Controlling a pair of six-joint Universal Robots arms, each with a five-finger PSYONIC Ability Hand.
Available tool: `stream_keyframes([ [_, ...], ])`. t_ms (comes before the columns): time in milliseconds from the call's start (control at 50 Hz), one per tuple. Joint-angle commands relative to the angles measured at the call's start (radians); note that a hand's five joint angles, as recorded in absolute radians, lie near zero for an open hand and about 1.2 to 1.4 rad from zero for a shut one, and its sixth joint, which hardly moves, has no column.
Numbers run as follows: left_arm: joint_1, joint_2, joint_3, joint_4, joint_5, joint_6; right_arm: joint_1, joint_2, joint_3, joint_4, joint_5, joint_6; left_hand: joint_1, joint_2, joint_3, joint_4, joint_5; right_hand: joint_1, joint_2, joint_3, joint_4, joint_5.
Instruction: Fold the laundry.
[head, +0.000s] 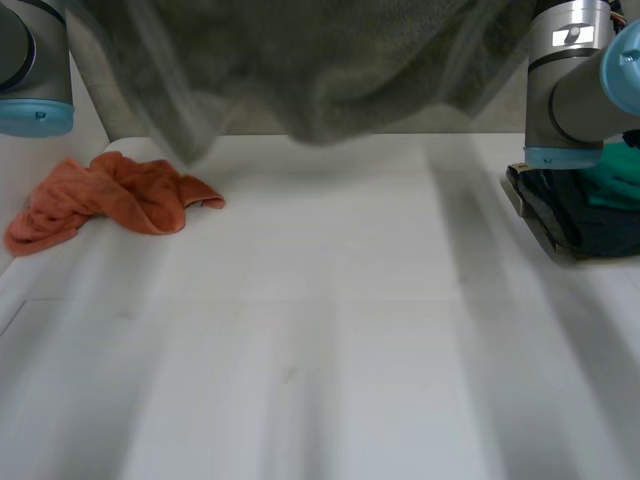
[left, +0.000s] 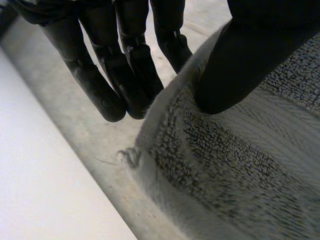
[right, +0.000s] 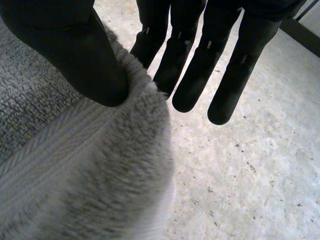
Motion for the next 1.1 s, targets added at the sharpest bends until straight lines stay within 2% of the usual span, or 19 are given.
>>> stream_keyframes([
  [20,0.006,-0.002,-0.148,0.007,-0.003,-0.039,-0.019,-0.023,0.138,0.033,-0.062,-0.008,0.226,0.198,0.205,0.198,0.230,0.259,0.215,0.209,0.205,0.238],
  [140,0.012,0.006,-0.375,0.010,0.047,-0.039,-0.017,-0.012,0.256,0.124,-0.100,-0.014,0.226,0.198,0.205,0.198,0.230,0.259,0.215,0.209,0.205,0.238],
  [300,0.020,0.001,-0.668,0.001,0.100,-0.004,-0.023,0.005,0.476,0.260,-0.103,-0.081,0.226,0.198,0.205,0.198,0.230,0.259,0.215,0.209,0.205,0.238],
  [400,0.024,0.032,-0.820,-0.044,0.129,0.103,-0.028,-0.003,0.594,0.406,-0.105,-0.150,0.226,0.198,0.205,0.198,0.230,0.259,0.215,0.209,0.205,0.238],
  [480,0.026,0.062,-0.893,-0.075,0.157,0.157,-0.036,-0.015,0.608,0.543,-0.103,-0.189,0.226,0.198,0.205,0.198,0.230,0.259,0.215,0.209,0.205,0.238],
  [560,0.031,0.081,-0.929,-0.085,0.166,0.189,-0.048,-0.037,0.571,0.692,-0.108,-0.195,0.226,0.198,0.205,0.198,0.230,0.259,0.215,0.209,0.205,0.238],
  [640,0.034,0.085,-0.929,-0.091,0.168,0.195,-0.056,-0.042,0.499,0.792,-0.120,-0.172,0.226,0.198,0.205,0.198,0.230,-0.037,-0.081,-0.087,-0.091,-0.058],
  [800,0.035,0.079,-0.911,-0.092,0.154,0.192,-0.056,0.009,0.395,0.849,-0.125,-0.204,0.226,0.198,0.205,0.198,0.230,-0.390,-0.434,-0.440,-0.444,-0.411],
  [900,0.041,0.072,-0.901,-0.092,0.149,0.191,-0.062,0.047,0.358,0.862,-0.115,-0.270,0.226,0.198,0.205,0.198,0.230,-0.452,-0.496,-0.502,-0.506,-0.473],
  [1100,0.046,0.069,-0.898,-0.095,0.143,0.197,-0.060,0.064,0.329,0.912,-0.117,-0.281,0.226,0.198,0.205,0.198,0.230,-0.511,-0.555,-0.560,-0.565,-0.532],
])
